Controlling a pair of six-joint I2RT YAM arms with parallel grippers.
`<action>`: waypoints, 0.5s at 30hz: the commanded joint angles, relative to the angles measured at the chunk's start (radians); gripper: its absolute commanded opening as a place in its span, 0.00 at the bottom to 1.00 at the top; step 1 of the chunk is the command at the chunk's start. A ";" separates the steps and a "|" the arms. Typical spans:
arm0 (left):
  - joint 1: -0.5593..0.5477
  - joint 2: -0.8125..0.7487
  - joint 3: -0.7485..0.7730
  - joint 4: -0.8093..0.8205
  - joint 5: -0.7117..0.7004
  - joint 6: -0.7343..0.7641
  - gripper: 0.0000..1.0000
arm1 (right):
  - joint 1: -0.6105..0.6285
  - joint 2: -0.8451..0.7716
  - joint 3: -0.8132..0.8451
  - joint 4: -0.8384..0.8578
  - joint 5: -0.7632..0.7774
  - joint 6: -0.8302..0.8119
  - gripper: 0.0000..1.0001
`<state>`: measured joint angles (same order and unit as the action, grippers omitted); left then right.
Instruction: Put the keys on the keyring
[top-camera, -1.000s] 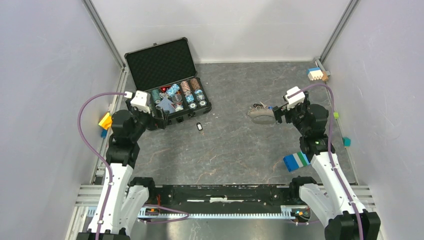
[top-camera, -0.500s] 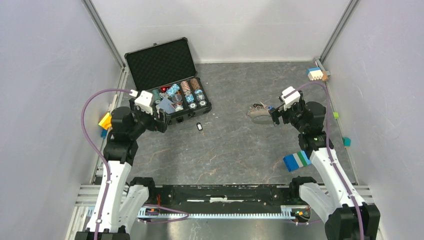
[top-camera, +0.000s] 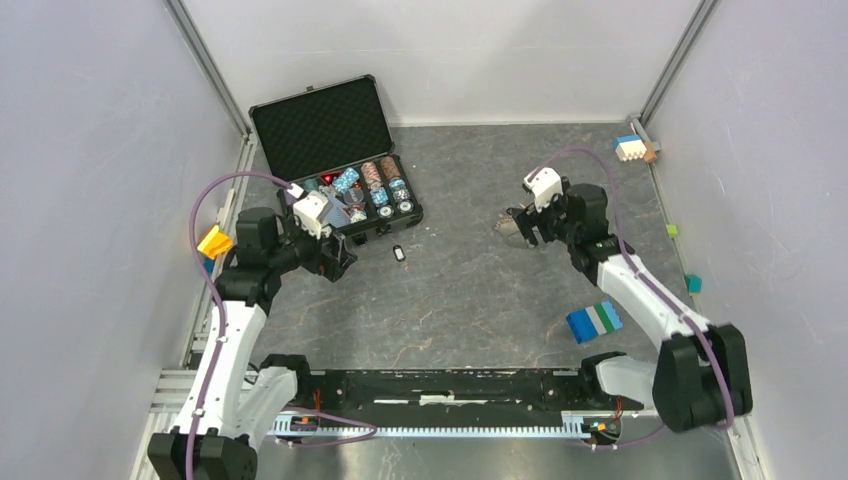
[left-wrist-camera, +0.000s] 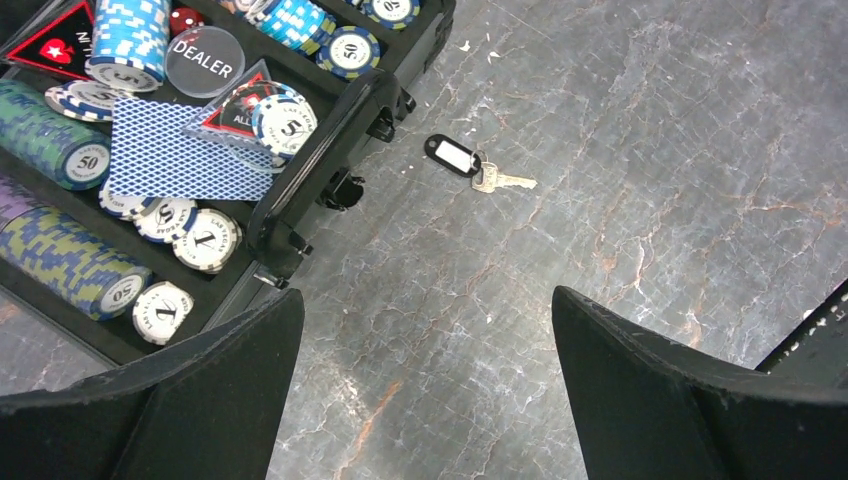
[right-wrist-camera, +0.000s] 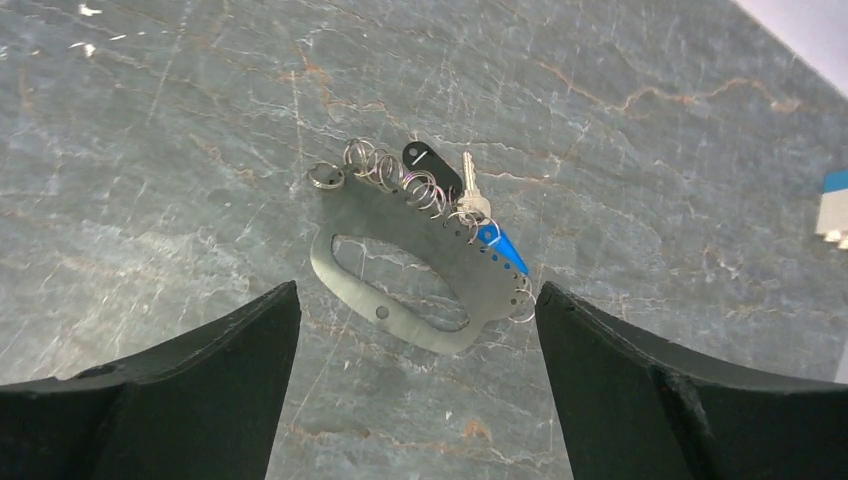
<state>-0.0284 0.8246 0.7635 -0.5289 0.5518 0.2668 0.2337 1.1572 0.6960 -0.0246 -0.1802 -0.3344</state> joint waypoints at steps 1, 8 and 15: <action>-0.010 0.012 -0.009 0.001 0.060 0.038 1.00 | 0.007 0.127 0.114 0.015 0.041 0.031 0.88; -0.016 0.023 -0.007 -0.009 0.065 0.043 1.00 | 0.051 0.377 0.309 -0.026 0.002 0.028 0.70; -0.016 0.025 -0.022 -0.007 0.063 0.059 1.00 | 0.073 0.559 0.433 -0.103 -0.058 -0.018 0.56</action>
<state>-0.0418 0.8463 0.7452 -0.5438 0.5861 0.2779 0.2920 1.6661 1.0702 -0.0795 -0.2031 -0.3225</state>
